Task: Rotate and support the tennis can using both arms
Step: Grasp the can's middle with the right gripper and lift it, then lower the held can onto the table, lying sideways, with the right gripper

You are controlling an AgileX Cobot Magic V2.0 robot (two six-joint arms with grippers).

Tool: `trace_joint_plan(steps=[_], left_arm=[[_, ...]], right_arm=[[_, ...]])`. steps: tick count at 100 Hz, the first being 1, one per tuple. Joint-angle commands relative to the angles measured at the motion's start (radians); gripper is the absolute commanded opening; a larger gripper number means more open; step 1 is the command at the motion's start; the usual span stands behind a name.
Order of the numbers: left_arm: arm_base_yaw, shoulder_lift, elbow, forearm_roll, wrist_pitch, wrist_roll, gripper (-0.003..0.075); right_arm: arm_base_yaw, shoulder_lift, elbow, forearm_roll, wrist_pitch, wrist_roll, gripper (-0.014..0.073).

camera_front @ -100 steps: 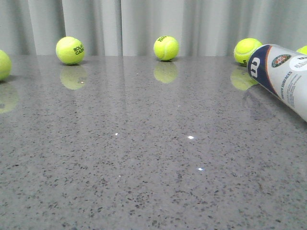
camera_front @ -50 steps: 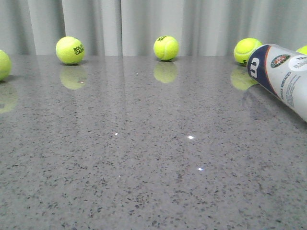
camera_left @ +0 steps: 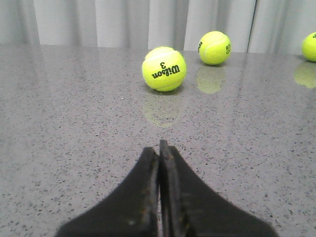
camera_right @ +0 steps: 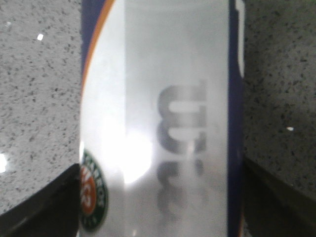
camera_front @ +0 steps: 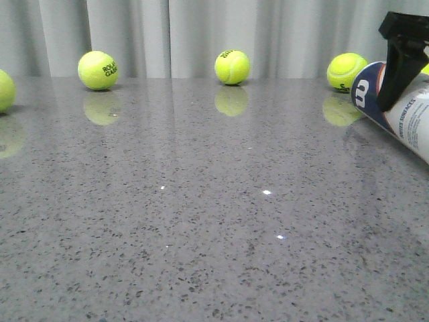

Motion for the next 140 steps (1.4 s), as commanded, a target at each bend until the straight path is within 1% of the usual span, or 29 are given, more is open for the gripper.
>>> trace_joint_plan(steps=[1, 8, 21, 22, 28, 34, 41, 51, 71, 82, 83, 95, 103, 113, 140], left_arm=[[-0.002, -0.029, 0.045, 0.0, -0.081, -0.009, -0.0018], [-0.002, -0.029, 0.045, 0.0, -0.081, -0.009, -0.0019], [-0.002, -0.029, 0.045, 0.0, -0.081, -0.009, -0.0018], [-0.002, -0.029, 0.045, 0.0, -0.081, -0.009, -0.0018], [-0.002, -0.029, 0.045, 0.0, -0.081, -0.009, -0.0019], [-0.002, -0.029, 0.045, 0.0, -0.081, -0.009, -0.0018], [-0.002, -0.029, 0.045, 0.0, -0.081, -0.009, -0.0019], [-0.002, -0.029, 0.045, 0.0, -0.081, -0.009, -0.0018], [-0.002, -0.029, 0.045, 0.0, -0.081, -0.009, -0.0019], [-0.002, -0.029, 0.045, 0.0, -0.081, -0.009, -0.0018], [-0.002, -0.029, 0.045, 0.0, -0.081, -0.009, -0.0018], [-0.002, -0.029, 0.045, 0.0, -0.081, -0.009, -0.0018], [-0.002, -0.029, 0.045, 0.0, -0.081, -0.009, -0.0018], [-0.002, -0.029, 0.045, 0.0, -0.081, -0.009, -0.0019], [-0.002, -0.029, 0.045, 0.0, -0.081, -0.009, -0.0018]], right_arm=[[0.002, -0.017, -0.031, 0.01, -0.03, -0.004, 0.0604], [0.002, -0.015, -0.031, 0.01, -0.03, -0.004, 0.0533], [0.002, -0.016, -0.034, 0.01, -0.02, -0.004, 0.0258], [0.002, -0.016, -0.035, 0.01, -0.02, -0.004, 0.0258], [0.005, -0.016, -0.053, 0.01, 0.005, -0.005, 0.0167], [0.014, -0.016, -0.086, 0.01, 0.039, -0.02, 0.0127], [0.039, -0.015, -0.138, 0.01, 0.074, -0.088, 0.0113], [0.085, -0.008, -0.214, 0.01, 0.095, -0.233, 0.0113], [0.233, 0.049, -0.335, 0.01, 0.093, -0.515, 0.0113], [0.314, 0.093, -0.372, 0.01, 0.089, -0.705, 0.0113], [0.319, 0.095, -0.372, 0.01, 0.089, -0.705, 0.0113], [0.384, 0.133, -0.379, 0.01, 0.086, -0.943, 0.0113], [0.417, 0.154, -0.379, 0.01, 0.083, -1.054, 0.0113], [0.437, 0.174, -0.379, 0.01, 0.085, -1.094, 0.0113], [0.442, 0.198, -0.379, 0.01, 0.075, -1.097, 0.0113]])
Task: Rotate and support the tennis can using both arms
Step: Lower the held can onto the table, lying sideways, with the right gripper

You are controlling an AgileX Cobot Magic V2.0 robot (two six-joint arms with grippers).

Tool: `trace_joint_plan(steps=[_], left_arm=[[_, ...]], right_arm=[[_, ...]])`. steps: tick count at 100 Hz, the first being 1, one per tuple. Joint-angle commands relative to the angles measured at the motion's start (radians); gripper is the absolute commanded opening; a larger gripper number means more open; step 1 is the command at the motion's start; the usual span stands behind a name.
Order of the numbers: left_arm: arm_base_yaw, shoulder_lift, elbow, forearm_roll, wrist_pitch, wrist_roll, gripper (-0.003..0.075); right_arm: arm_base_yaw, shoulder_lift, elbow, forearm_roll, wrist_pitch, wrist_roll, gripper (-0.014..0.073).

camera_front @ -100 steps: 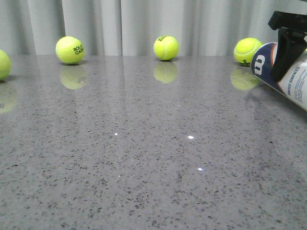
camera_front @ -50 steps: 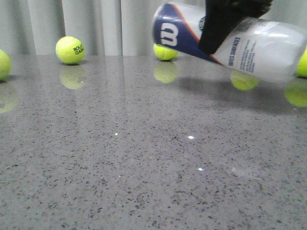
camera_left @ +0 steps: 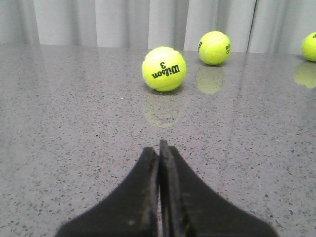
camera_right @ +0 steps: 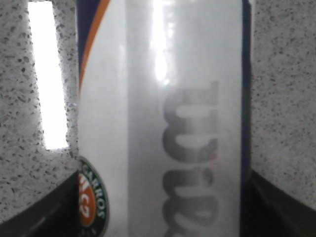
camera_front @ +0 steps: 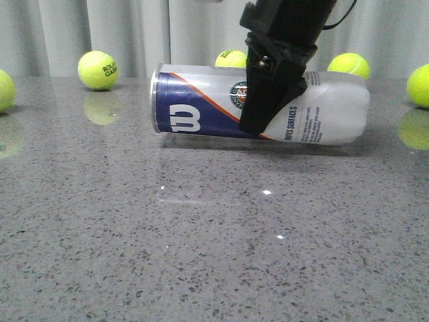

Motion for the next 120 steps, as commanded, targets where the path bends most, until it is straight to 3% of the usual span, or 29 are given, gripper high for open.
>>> trace_joint_plan(steps=[1, 15, 39, 48, 120], left_arm=[[-0.002, -0.029, 0.045, 0.0, -0.081, -0.009, -0.0018], [-0.002, -0.029, 0.045, 0.0, -0.081, -0.009, -0.0018], [-0.002, -0.029, 0.045, 0.0, -0.081, -0.009, -0.0018], [-0.002, -0.029, 0.045, 0.0, -0.081, -0.009, -0.0019], [-0.002, -0.029, 0.045, 0.0, -0.081, -0.009, -0.0018]], right_arm=[[-0.001, -0.049, -0.036, 0.011, -0.031, -0.014, 0.0113], [-0.001, -0.049, -0.036, 0.011, -0.031, -0.014, 0.0187], [-0.001, -0.049, -0.036, 0.01, -0.011, -0.014, 0.0589], [-0.001, -0.05, -0.036, 0.01, -0.011, -0.014, 0.0658], [-0.001, -0.102, -0.086, -0.042, -0.008, -0.013, 0.0661]])
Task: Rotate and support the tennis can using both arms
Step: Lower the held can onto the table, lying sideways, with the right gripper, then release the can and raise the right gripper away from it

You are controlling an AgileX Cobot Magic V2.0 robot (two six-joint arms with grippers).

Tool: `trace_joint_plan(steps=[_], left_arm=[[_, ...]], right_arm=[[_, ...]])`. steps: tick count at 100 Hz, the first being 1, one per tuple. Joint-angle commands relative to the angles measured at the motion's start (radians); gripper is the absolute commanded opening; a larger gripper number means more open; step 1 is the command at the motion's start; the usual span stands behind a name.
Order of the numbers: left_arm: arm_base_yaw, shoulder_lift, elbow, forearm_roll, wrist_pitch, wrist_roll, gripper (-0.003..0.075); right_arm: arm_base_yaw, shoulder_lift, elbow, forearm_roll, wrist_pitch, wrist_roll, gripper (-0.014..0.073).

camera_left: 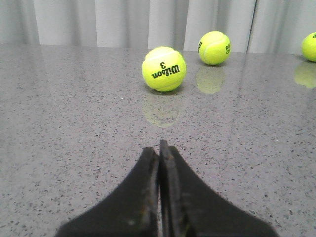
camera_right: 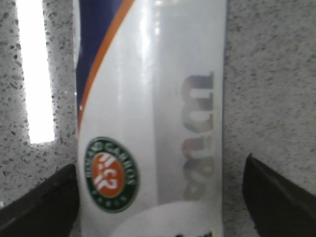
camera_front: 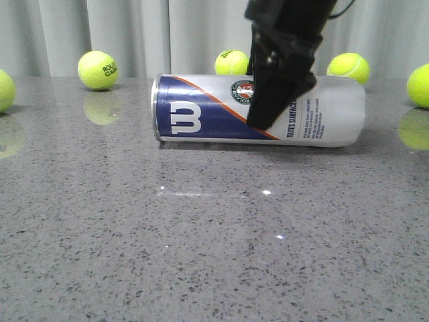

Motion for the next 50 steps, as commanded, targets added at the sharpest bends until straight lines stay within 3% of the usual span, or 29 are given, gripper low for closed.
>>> trace_joint_plan(steps=[1, 11, 18, 23, 29, 30, 31, 40, 50], left_arm=[[-0.002, -0.029, 0.045, 0.0, -0.081, -0.009, -0.0019], [-0.002, -0.029, 0.045, 0.0, -0.081, -0.009, -0.0018], [-0.002, -0.029, 0.045, 0.0, -0.081, -0.009, -0.0019], [-0.002, -0.029, 0.045, 0.0, -0.081, -0.009, -0.0019], [-0.002, -0.029, 0.045, 0.0, -0.081, -0.009, -0.0019], [-0.002, -0.029, 0.045, 0.0, -0.081, -0.009, -0.0018], [-0.002, -0.029, 0.045, 0.0, -0.081, -0.009, -0.0018], [-0.002, -0.029, 0.045, 0.0, -0.081, -0.009, -0.0019], [-0.002, -0.029, 0.045, 0.0, -0.081, -0.009, -0.0018]], right_arm=[[-0.001, -0.081, -0.063, 0.006, -0.016, -0.01, 0.0661], [-0.001, -0.118, -0.091, 0.006, 0.028, -0.008, 0.0637], [-0.001, -0.146, -0.095, 0.006, 0.055, -0.008, 0.0548], [-0.001, -0.167, -0.095, 0.006, 0.081, -0.008, 0.0437], [-0.001, -0.189, -0.095, 0.006, 0.121, -0.005, 0.023], [-0.001, -0.191, -0.095, 0.006, 0.125, -0.003, 0.023], [-0.001, -0.195, -0.095, 0.006, 0.133, 0.0, 0.0167], [-0.001, -0.218, -0.096, 0.015, 0.185, 0.041, -0.0067], [-0.001, -0.239, -0.096, 0.023, 0.198, 0.17, -0.006]])
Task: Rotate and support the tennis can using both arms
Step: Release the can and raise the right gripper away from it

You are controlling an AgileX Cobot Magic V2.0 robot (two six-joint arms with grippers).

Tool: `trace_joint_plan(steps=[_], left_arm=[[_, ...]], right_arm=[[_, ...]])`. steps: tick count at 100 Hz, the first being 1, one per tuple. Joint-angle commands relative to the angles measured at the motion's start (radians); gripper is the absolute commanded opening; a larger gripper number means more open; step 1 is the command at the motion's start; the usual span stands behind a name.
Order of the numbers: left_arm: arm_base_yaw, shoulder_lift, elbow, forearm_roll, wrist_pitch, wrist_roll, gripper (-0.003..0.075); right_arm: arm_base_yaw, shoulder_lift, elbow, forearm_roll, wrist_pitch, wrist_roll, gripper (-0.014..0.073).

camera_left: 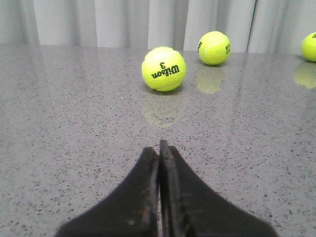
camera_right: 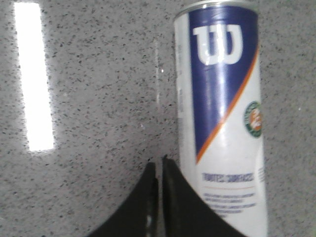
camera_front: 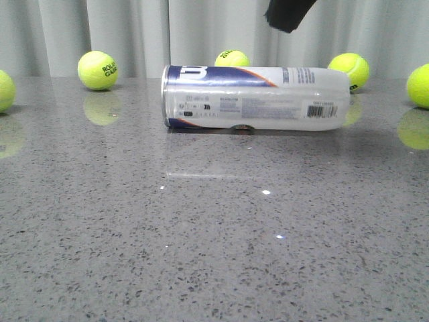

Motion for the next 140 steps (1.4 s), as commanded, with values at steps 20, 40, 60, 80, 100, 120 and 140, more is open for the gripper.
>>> trace_joint_plan(steps=[20, 40, 60, 80, 100, 120, 140], left_arm=[[-0.002, -0.029, 0.045, 0.0, -0.081, -0.009, -0.0018], [-0.002, -0.029, 0.045, 0.0, -0.081, -0.009, -0.0018], [-0.002, -0.029, 0.045, 0.0, -0.083, -0.009, -0.0019], [-0.002, -0.029, 0.045, 0.0, -0.083, -0.009, -0.0018], [-0.002, -0.029, 0.045, 0.0, -0.101, -0.009, -0.0019], [-0.002, -0.029, 0.045, 0.0, -0.128, -0.009, -0.0018], [-0.002, -0.029, 0.036, 0.0, -0.169, -0.009, -0.0019]], right_arm=[[-0.023, -0.099, -0.021, 0.021, -0.009, 0.533, -0.006], [-0.025, -0.205, 0.144, 0.019, -0.174, 0.772, -0.006], [-0.025, -0.381, 0.396, 0.019, -0.44, 0.832, -0.006], [-0.025, -0.583, 0.642, 0.021, -0.695, 0.846, -0.006], [-0.025, -0.815, 0.847, 0.021, -0.905, 0.846, -0.006], [-0.025, -1.07, 1.027, 0.021, -1.047, 0.846, -0.006], [-0.025, -1.299, 1.144, 0.021, -1.041, 0.845, -0.006]])
